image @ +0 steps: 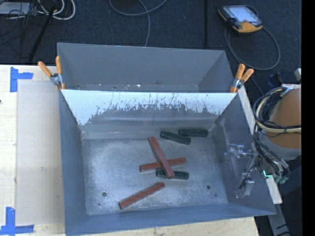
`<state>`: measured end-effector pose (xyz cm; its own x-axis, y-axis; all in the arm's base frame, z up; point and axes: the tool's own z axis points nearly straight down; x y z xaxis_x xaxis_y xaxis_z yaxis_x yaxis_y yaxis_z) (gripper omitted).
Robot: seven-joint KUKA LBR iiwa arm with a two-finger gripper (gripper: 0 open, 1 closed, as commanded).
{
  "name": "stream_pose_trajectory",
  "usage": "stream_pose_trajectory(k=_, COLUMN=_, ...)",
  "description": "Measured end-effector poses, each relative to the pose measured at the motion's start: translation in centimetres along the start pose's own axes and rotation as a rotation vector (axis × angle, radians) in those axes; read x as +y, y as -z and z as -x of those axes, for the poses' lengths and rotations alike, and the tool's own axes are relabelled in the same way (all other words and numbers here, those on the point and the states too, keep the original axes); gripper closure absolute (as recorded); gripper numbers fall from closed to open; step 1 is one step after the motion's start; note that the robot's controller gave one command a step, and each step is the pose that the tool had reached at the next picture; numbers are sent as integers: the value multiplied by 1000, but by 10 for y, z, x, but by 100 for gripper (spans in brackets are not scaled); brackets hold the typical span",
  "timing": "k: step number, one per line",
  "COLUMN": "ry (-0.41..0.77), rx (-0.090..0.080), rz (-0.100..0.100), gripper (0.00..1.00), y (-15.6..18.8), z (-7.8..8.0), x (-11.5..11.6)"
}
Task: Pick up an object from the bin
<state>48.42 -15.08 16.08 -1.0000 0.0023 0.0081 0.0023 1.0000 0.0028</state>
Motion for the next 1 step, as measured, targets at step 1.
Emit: stream_pose_trajectory(k=1, ry=3, rx=-7, rz=-2, gripper=0, y=3, z=2, x=0)
